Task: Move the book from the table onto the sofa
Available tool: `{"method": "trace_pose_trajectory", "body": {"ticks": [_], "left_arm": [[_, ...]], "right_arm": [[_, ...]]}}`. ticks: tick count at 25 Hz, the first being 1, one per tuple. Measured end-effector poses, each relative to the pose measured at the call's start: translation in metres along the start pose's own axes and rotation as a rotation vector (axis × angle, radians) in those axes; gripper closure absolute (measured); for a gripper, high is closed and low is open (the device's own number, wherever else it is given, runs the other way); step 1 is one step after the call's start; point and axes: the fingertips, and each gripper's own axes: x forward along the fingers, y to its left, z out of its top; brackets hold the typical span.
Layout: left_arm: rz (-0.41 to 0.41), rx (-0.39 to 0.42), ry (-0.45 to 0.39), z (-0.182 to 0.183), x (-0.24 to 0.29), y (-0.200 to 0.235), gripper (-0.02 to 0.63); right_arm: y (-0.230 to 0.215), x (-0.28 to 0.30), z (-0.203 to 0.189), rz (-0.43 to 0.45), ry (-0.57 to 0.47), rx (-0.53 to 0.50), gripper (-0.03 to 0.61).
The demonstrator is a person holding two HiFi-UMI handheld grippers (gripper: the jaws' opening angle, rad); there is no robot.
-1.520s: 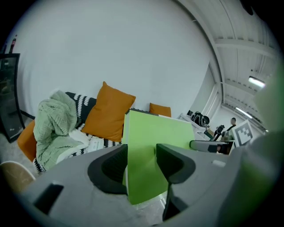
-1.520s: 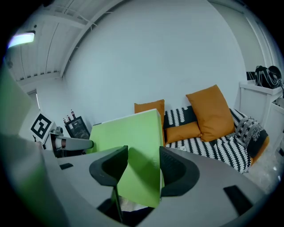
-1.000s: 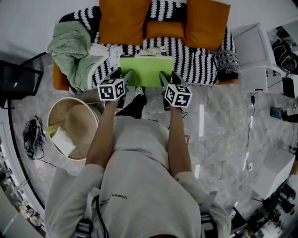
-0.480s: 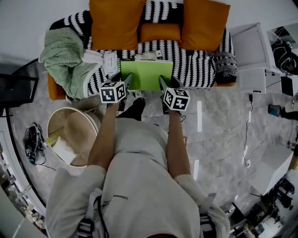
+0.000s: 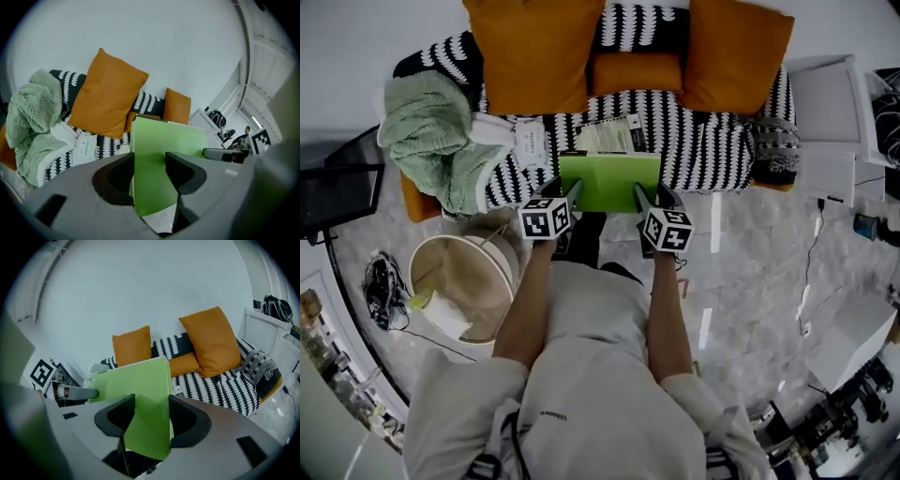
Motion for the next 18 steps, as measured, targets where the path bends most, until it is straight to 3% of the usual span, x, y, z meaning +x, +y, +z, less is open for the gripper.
{"method": "trace_pose_trajectory", "body": {"ticks": [10, 18], "left_arm": [[0.038, -0.05, 0.014, 0.028, 0.043, 0.027, 0.4], [0.026, -0.101, 0.06, 0.012, 0.059, 0.035, 0.4]], "right_arm": [[-0.015, 0.066, 0.031, 0.033, 0.099, -0.014, 0.367], [-0.024, 0.09, 0.027, 0.075, 0.176, -0.054, 0.367]]}}
